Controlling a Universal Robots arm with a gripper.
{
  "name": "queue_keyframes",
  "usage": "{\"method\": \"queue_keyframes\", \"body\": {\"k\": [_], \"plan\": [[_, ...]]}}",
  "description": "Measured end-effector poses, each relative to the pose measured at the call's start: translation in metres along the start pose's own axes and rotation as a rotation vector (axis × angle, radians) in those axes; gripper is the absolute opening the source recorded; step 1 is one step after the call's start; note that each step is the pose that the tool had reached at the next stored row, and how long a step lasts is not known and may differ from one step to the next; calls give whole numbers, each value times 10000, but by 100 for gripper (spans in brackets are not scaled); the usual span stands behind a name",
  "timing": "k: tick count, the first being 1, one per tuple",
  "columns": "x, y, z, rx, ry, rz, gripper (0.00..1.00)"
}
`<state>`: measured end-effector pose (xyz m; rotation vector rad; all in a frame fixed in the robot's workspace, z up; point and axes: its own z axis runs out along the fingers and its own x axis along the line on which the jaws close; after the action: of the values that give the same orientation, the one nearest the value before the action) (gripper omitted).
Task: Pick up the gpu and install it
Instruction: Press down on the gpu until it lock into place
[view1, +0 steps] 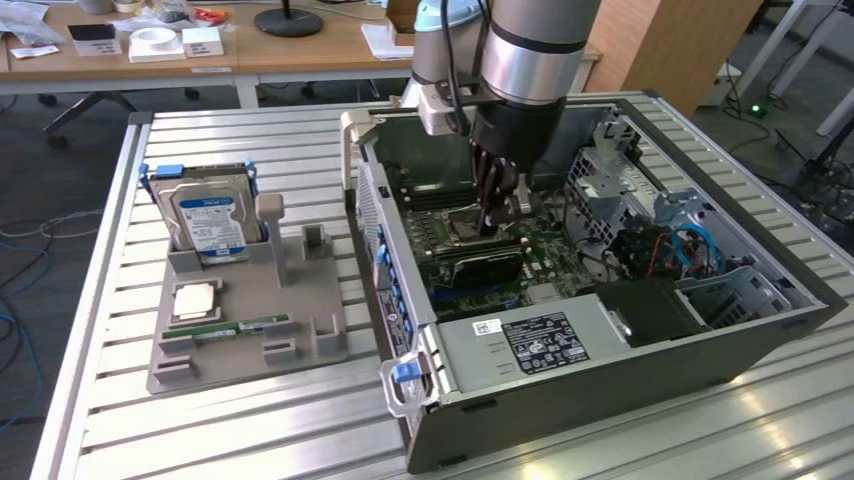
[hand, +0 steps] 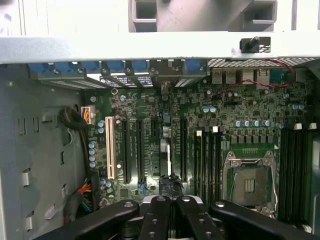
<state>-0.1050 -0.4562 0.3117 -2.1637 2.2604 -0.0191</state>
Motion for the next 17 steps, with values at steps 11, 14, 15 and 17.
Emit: {"method": "queue_keyframes", "body": {"k": [11, 14, 15, 17], "plan": [[-24, 6, 45, 0, 1, 33, 11], [-48, 11, 49, 0, 1, 36, 11], [-53, 14, 56, 0, 0, 41, 11], [-60, 20, 76, 0, 0, 59, 11]]}}
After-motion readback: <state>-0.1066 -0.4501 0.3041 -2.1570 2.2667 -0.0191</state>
